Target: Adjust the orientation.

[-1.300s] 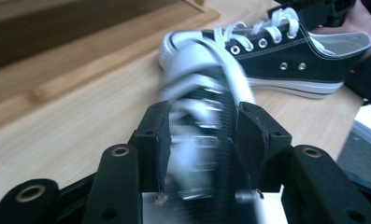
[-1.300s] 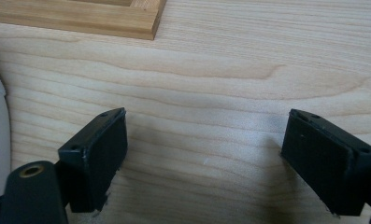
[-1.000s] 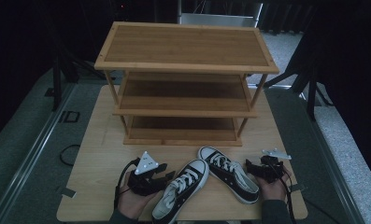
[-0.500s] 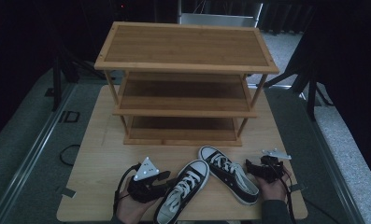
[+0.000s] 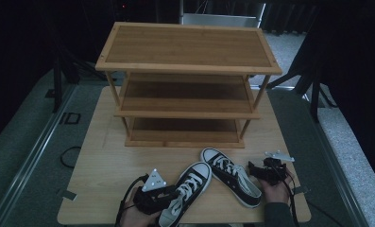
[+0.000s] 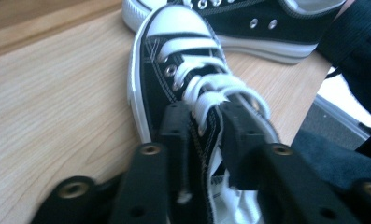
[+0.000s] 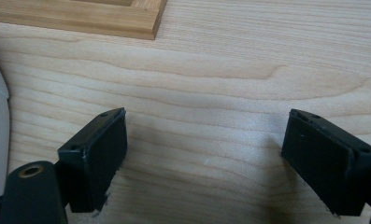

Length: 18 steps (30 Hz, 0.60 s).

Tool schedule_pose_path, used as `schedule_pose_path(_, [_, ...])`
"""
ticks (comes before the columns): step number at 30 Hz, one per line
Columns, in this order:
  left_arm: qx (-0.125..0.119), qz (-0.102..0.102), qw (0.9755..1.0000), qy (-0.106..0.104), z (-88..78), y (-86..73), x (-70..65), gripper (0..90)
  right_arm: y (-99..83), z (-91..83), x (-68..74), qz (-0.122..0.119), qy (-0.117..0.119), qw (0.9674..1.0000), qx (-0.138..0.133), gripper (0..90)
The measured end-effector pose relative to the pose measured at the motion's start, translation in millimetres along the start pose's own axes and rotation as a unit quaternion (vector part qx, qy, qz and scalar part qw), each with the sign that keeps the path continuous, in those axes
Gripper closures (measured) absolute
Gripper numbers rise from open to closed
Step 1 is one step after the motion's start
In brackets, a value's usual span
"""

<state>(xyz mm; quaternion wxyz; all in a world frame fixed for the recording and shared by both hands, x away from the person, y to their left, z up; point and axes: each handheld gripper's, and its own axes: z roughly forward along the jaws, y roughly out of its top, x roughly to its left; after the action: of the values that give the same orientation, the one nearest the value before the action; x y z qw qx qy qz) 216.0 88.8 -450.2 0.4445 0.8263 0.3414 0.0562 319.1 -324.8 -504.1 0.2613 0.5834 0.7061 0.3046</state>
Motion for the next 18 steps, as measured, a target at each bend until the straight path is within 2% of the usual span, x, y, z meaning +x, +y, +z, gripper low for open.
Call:
schedule_pose_path(1, [-0.003, -0.004, 1.0, -0.006, 0.6, -0.8, 1.1, 80.1, 0.0, 0.0, 0.0, 0.0, 0.0, 1.0, 0.0, 14.2])
schedule_pose_path(5, [-0.007, 0.002, 1.0, -0.005, -0.4, -0.8, 1.3, 85.2, 0.0, 0.0, 0.0, 0.0, 0.0, 1.0, 0.0, 14.2])
schedule_pose_path(11, [-0.018, -0.02, 0.9995, -0.016, -3.6, -1.4, 7.0, 86.4, 0.0, 0.0, 0.0, 0.0, 0.0, 1.0, 0.0, 14.2])
schedule_pose_path(18, [-0.045, -0.038, 0.9982, -0.007, -12.8, 2.9, 15.2, 86.6, 0.0, 0.0, 0.0, 0.0, 0.0, 1.0, 0.0, 14.2])
